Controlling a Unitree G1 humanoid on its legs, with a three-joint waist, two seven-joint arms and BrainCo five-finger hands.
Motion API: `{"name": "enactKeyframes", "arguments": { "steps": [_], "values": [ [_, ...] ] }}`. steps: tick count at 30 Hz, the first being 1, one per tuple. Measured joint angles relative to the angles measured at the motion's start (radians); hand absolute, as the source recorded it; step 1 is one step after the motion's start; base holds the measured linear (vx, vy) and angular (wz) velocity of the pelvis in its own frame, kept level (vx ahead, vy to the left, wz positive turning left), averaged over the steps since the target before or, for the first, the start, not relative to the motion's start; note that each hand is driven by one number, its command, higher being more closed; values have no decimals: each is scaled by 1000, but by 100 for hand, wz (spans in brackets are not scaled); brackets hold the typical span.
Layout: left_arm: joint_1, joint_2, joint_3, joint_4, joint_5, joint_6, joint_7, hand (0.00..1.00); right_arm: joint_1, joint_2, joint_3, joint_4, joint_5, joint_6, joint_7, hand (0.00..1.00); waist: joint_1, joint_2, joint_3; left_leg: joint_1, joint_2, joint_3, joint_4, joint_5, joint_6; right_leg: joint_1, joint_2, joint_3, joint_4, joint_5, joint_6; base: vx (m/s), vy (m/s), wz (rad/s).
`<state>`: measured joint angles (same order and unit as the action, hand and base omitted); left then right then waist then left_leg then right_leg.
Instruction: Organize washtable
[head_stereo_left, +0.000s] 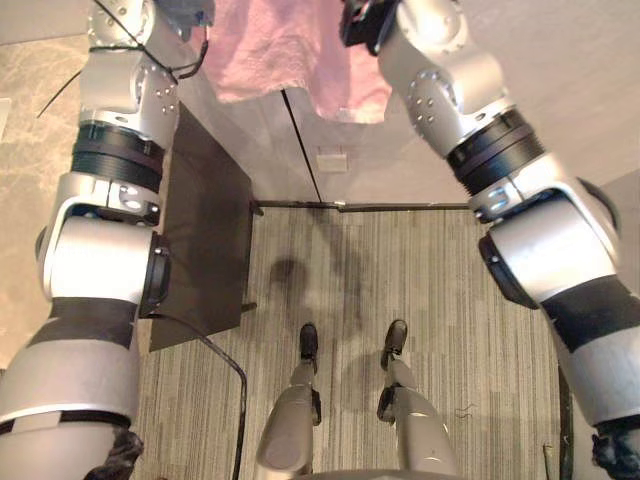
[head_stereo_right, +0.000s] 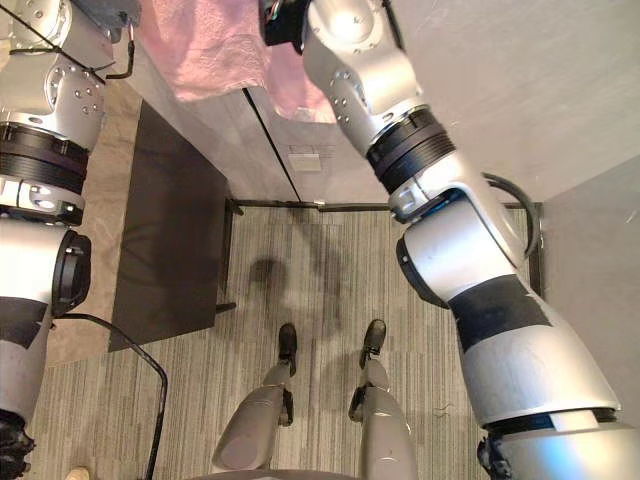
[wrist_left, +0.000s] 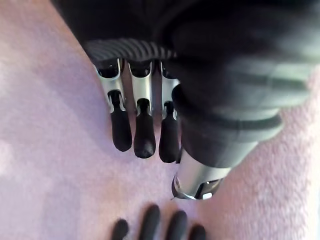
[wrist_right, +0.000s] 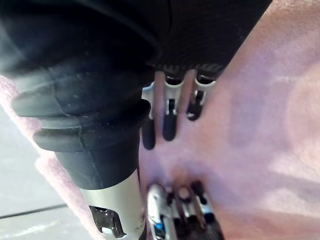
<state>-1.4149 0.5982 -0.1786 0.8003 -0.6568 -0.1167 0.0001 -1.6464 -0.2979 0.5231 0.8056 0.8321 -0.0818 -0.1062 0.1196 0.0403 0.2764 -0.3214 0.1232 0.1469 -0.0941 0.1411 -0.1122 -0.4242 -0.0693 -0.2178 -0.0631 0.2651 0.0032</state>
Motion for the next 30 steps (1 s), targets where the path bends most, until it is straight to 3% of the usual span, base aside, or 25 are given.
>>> {"name": "enactKeyframes", "arguments": {
  "steps": [13,17,23,30],
  "values": [
    [168,47,92,6,-1,0,11,0,-3,-76,0,0,4,0,24,0,-6,0,0,17,13,63,-1,-1,9,1,-3,-2,28,0,1,-12,42,-1],
    [222,100,131,6,-2,0,24,0,67,-103,1,-52,19,0,44,0,-24,0,0,22,13,72,0,-1,9,1,-3,2,28,7,9,-1,35,-5],
    [298,175,151,6,-2,-1,25,0,324,-209,-1,-188,32,-9,91,0,-27,-1,0,39,13,90,0,-1,9,8,-1,21,28,7,9,6,25,-7],
    [308,215,195,32,-17,-7,25,0,687,-214,-171,-233,71,-23,110,0,-31,-23,0,59,11,105,0,-5,6,38,5,53,-9,-14,13,-5,12,-6]
  ]
}}
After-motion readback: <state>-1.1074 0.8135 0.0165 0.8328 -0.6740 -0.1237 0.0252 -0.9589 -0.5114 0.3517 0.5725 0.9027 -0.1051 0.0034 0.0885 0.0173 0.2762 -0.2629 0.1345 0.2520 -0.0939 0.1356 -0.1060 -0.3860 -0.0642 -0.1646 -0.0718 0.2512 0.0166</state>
